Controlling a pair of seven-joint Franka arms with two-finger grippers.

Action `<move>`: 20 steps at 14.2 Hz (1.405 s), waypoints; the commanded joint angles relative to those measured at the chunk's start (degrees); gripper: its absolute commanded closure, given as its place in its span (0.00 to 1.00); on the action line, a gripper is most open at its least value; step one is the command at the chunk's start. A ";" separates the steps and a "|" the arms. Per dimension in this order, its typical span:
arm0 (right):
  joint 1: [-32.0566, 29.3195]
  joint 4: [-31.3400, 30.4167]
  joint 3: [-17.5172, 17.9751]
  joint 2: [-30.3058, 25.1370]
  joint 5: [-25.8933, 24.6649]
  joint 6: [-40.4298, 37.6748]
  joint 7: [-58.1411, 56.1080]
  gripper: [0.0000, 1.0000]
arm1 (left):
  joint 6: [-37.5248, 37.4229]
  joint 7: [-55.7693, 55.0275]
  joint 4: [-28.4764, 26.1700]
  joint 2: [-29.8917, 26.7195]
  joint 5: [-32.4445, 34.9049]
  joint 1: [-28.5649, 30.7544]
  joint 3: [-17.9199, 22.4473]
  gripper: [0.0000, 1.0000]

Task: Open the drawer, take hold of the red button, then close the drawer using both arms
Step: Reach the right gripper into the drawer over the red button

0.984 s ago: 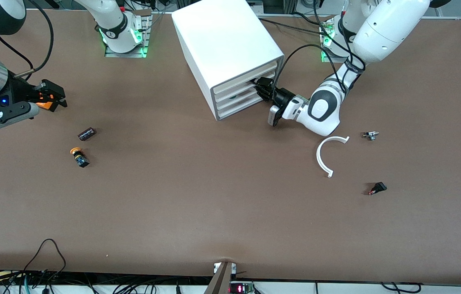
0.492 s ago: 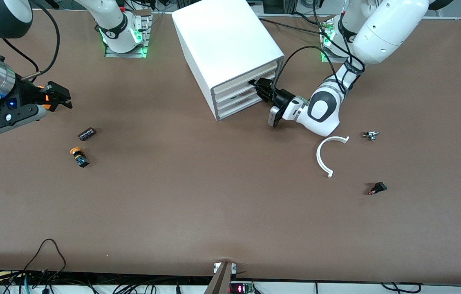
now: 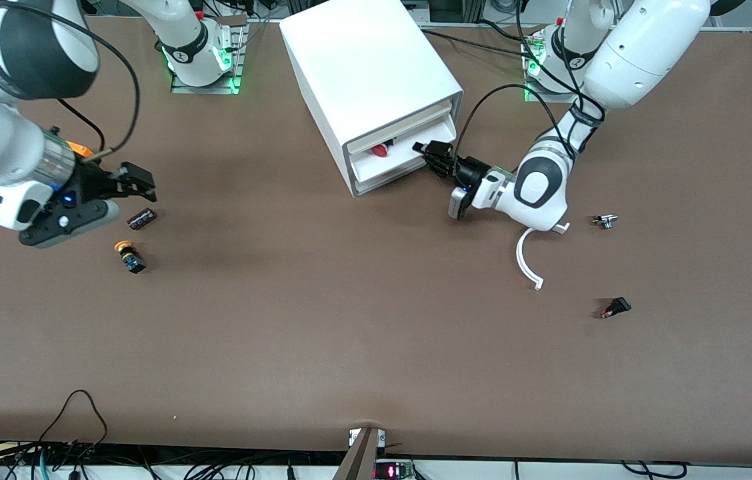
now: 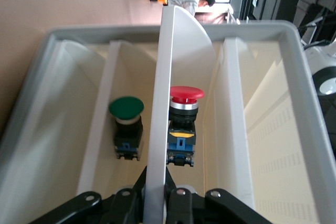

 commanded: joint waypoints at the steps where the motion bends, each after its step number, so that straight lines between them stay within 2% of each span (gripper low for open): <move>1: 3.99 7.99 -0.09 5.75 2.62 -0.96 10.05 0.00 | 0.33 -1.77 2.54 -0.16 -1.16 0.58 1.50 1.00; 6: 13.39 16.44 -0.09 14.90 2.98 2.01 33.51 0.00 | 0.24 -2.12 5.26 0.45 -1.08 0.58 4.83 1.00; 8: 17.09 17.41 -0.09 17.27 4.82 5.44 43.00 0.00 | 0.15 -2.38 6.32 0.72 -0.99 0.58 5.81 1.00; 12: 24.29 19.61 -0.09 21.67 5.00 9.75 61.80 0.00 | 0.15 -2.56 7.64 1.77 -0.81 0.93 6.51 1.00; 13: 26.49 19.61 -0.09 22.90 5.00 11.59 66.38 0.00 | 0.15 -2.65 7.56 1.86 -0.81 0.93 6.51 0.96; 14: 28.77 19.70 -0.17 23.95 4.83 12.56 70.43 0.00 | 0.15 -2.73 7.29 1.86 -0.81 0.84 6.51 0.87; 15: 30.71 19.70 -0.26 24.57 4.65 13.62 73.86 0.00 | 0.07 -4.13 6.86 2.12 -0.81 0.93 6.51 0.40; 16: 32.38 19.70 -0.26 25.10 4.65 14.15 76.51 0.00 | -0.11 -5.88 6.68 2.21 -0.72 1.01 6.60 0.00; 20: 36.69 19.70 -0.35 26.07 4.21 14.42 84.07 0.00 | -2.99 -17.65 8.08 1.51 3.84 3.91 6.51 0.00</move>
